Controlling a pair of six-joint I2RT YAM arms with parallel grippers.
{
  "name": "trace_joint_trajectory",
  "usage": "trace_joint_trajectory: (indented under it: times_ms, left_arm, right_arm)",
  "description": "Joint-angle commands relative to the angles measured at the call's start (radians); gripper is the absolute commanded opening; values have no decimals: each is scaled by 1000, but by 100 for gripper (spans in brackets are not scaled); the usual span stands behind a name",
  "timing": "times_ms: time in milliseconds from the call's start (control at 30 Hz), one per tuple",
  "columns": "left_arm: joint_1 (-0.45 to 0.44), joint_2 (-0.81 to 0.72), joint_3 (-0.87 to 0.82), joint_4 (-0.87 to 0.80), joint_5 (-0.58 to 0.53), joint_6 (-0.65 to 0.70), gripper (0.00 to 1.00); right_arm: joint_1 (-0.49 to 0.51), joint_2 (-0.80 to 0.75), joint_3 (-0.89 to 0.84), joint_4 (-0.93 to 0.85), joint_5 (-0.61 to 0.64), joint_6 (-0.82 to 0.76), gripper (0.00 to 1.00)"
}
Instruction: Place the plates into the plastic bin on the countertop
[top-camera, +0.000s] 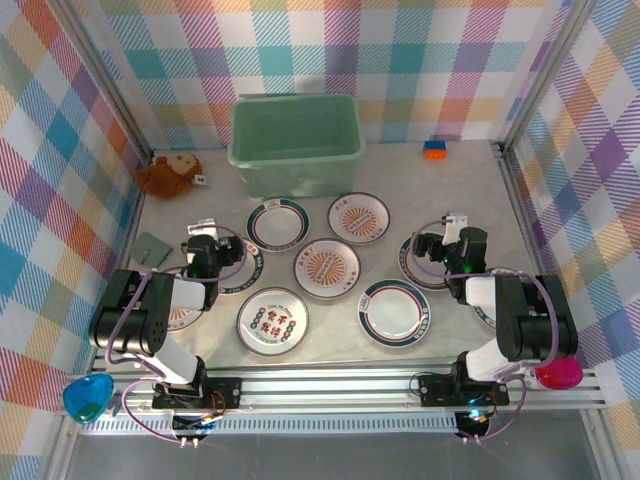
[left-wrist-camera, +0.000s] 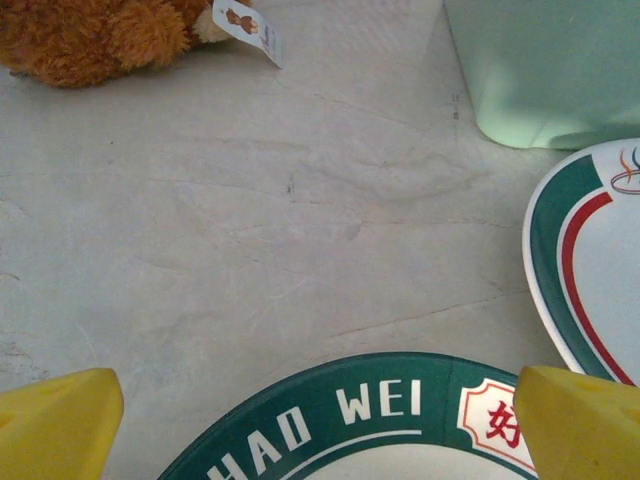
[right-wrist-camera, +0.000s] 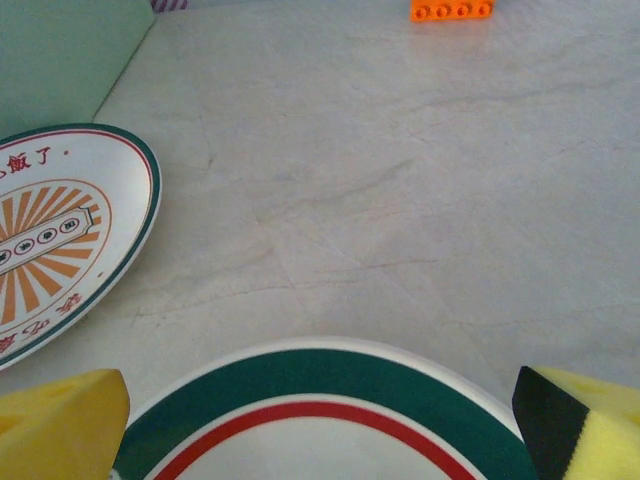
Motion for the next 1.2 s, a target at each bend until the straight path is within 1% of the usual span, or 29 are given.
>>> trace_joint_trajectory:
  times_ms: [0,33,100,167,200,233,300,367,400,467,567,667,733,800,900,1000,1033,1100,1167]
  left_arm:
    - [6,-110,61,-123,21,8,100]
    - [6,-137,61,-140,24,10,100]
    - [6,-216,62,-197,12,1,100]
    - [6,-301,97,-308,-12,-29,100]
    - [6,-334,130,-385,-25,-50,100]
    - [6,-363,170,-464,-26,-63,100]
    - [6,-415,293,-690,-2,-100,100]
    - [5,-435,408,-884,41,-155,100]
    - [6,-439,467,-980,70,-185,100]
    - [6,-451,544,-1119,138,-229,100]
    - [6,-509,557,-1146,228,-296,100]
    - [6,-544,554,-1154,258,-346,100]
    - [5,-541,568,-1184,282,-361,100]
    - [5,-525,587,-1208,320,-366,100]
    - [5,-507,591,-1209,354,-377,100]
    - [4,-492,605,-1198,383,-377,100]
    - [4,-484,613,-1203,389,-374,100]
    - [4,-468,637,-1224,395,-369,100]
    - [3,-461,654,-1244,404,-366,100]
  right_arm:
    - [-5,-148,54,-142,24,18,99]
    - [-6,-194,57,-180,26,27,99]
    - [-5,-296,84,-310,34,64,99]
    - [-6,-384,122,-467,59,144,99]
    - [-5,-429,149,-567,36,182,99]
    - [-6,-463,171,-641,-27,198,99]
    - [-5,-518,205,-758,-162,257,100]
    - [-4,-541,237,-865,-204,359,99]
    - [-3,-543,251,-920,-205,413,98]
    - [-1,-530,272,-984,-238,504,96]
    - [11,-464,287,-991,-321,593,92]
    - [53,-354,334,-1008,-317,599,89]
    - [88,-279,383,-1029,-305,593,89]
    - [120,-191,437,-1027,-322,600,87]
    - [175,-61,531,-1065,-297,602,83]
    - [223,34,601,-1078,-257,623,82]
    - [234,59,620,-1081,-239,634,82]
    - [251,114,664,-1107,-191,658,78]
    - [257,153,685,-1107,-166,680,78]
